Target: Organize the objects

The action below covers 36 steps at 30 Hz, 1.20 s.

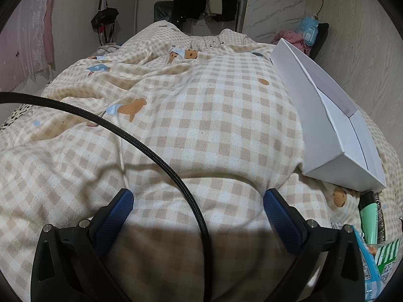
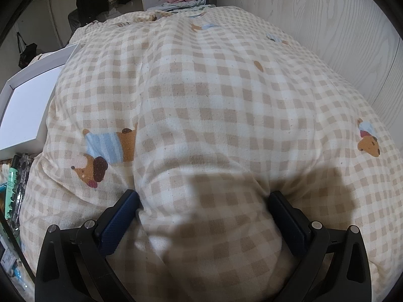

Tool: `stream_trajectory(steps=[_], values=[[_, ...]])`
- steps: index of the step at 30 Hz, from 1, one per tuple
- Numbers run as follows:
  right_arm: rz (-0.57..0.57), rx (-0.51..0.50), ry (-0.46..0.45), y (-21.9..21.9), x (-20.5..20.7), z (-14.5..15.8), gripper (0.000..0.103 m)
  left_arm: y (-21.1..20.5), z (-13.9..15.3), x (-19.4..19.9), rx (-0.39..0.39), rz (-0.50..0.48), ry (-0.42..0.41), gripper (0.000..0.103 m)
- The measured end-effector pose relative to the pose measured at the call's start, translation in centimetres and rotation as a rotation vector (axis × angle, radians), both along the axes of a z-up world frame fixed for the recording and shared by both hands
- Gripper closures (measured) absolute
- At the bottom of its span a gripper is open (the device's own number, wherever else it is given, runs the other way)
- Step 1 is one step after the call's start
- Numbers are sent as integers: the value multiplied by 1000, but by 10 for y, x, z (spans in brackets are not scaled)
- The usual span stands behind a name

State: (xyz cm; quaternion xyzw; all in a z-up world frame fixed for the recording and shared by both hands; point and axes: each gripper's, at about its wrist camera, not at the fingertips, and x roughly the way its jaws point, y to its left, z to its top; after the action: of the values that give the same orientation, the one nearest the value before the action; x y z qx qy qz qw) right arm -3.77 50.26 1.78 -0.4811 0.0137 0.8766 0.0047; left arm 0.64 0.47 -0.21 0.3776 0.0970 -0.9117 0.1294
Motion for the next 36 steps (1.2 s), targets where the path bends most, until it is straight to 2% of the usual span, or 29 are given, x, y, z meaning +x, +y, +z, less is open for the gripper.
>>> stream_trajectory(steps=[13, 16, 20, 21, 24, 26, 32, 34, 36], values=[[18, -1, 25, 1, -1, -4, 0, 0, -2, 1, 11, 6, 15, 0], [19, 5, 29, 0, 0, -5, 0, 1, -1, 1, -26, 2, 33, 0], [19, 0, 35, -1, 1, -5, 0, 0, -1, 2, -21, 1, 41, 0], [19, 0, 36, -1, 1, -5, 0, -1, -2, 2, -8, 4, 14, 0], [19, -4, 37, -1, 1, -6, 0, 1, -1, 3, -32, 2, 40, 0], [19, -3, 35, -1, 2, -6, 0, 2, -2, 3, -16, 7, 10, 0], [20, 0, 19, 1, 1, -7, 0, 12, -3, -5, -84, 12, 22, 0], [20, -12, 6, 3, 0, -10, 0, 14, -1, -10, -96, 0, -14, 0], [23, -11, -15, 3, 0, -5, 0, 7, 11, -7, -44, -50, -56, 0]])
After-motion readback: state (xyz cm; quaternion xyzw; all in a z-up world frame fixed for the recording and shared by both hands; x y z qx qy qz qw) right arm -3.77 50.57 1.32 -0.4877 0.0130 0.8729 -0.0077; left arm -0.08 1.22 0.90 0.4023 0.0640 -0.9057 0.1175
